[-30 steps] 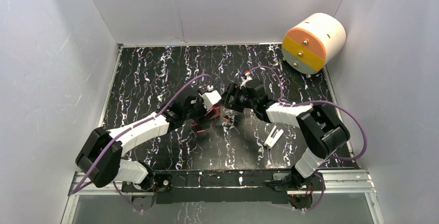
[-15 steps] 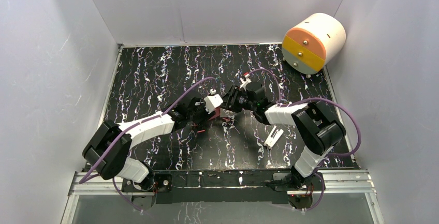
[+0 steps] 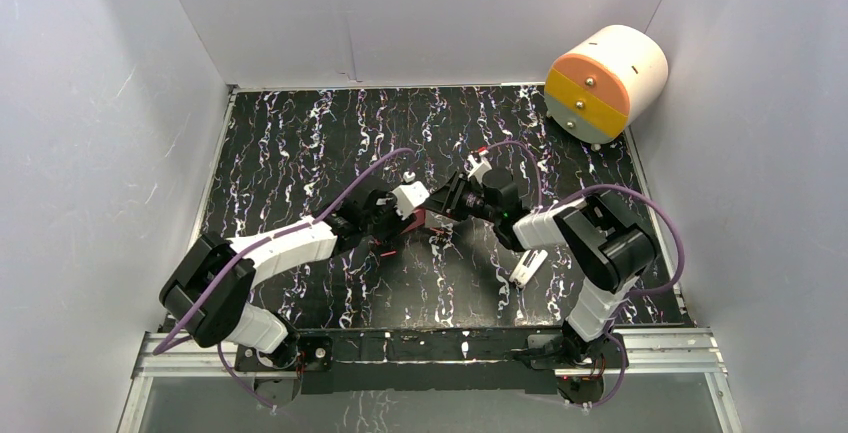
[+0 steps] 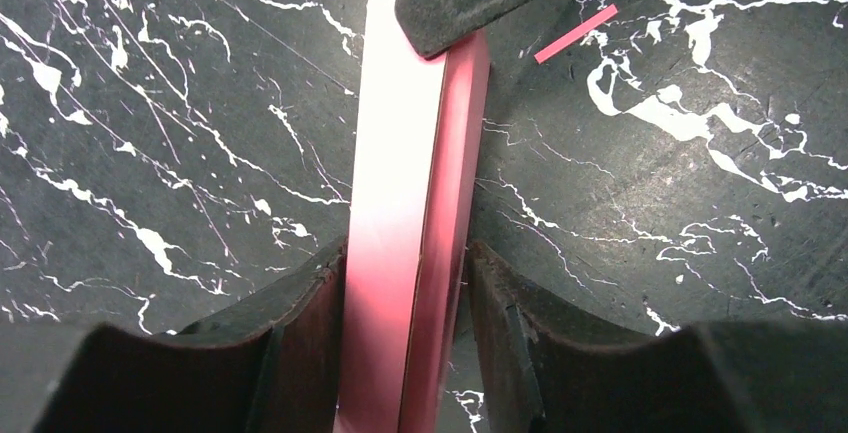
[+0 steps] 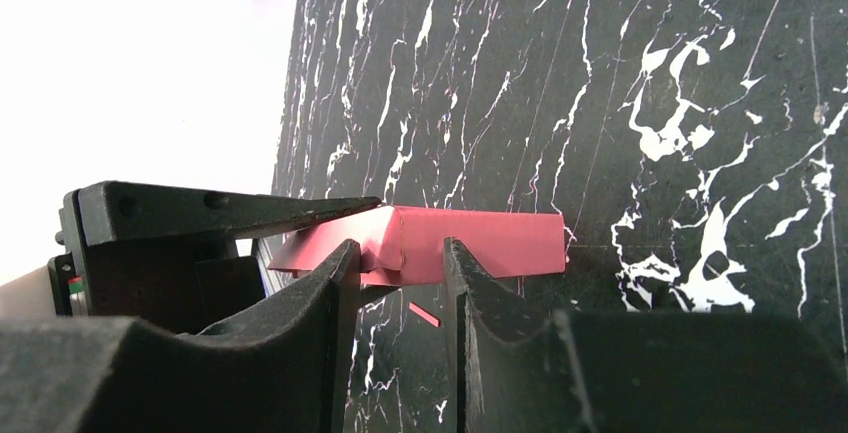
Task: Fold the paper box
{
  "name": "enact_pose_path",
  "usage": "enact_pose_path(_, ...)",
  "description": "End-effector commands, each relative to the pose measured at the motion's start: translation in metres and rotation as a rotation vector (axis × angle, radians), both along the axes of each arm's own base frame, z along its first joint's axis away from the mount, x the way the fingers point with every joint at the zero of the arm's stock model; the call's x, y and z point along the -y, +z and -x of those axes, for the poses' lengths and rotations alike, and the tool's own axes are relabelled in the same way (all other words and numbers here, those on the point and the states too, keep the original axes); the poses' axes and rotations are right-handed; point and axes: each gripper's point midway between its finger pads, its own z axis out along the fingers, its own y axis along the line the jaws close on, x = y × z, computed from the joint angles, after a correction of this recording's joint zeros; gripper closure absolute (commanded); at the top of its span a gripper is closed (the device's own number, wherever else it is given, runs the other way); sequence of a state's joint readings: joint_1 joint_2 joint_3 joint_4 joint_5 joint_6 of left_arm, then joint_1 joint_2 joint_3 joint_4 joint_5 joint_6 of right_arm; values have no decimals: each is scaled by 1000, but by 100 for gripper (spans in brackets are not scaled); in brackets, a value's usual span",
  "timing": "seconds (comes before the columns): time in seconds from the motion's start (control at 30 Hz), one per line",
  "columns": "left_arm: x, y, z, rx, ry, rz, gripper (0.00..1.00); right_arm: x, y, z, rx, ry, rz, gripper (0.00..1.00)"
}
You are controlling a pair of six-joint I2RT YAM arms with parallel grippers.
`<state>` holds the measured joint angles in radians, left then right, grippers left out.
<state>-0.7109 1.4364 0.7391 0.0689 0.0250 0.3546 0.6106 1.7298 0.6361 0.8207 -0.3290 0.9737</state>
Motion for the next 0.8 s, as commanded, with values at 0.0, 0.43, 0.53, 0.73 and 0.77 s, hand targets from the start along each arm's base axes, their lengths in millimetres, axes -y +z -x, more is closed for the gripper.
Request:
enact_pose_path(0.0,0,2,1,5,32,35,54,21,-74,28,-170,6,143,67)
enact_pose_path(0.43,-1,101,-8,73,377,472,22,19,-70,20,-127,9,155,73)
enact_pose_path(0.53,-23,117,-10,55,606,596,11,17,-67,20,-120,15,154,73)
enact_pose_path(0.73,-61,117,3,-82,955,840,13,15,-65,18,-109,21,158,74)
enact_pose_path(0.77,-64,110,6,-120,988,880,14,15,-65,18,-109,22,158,74)
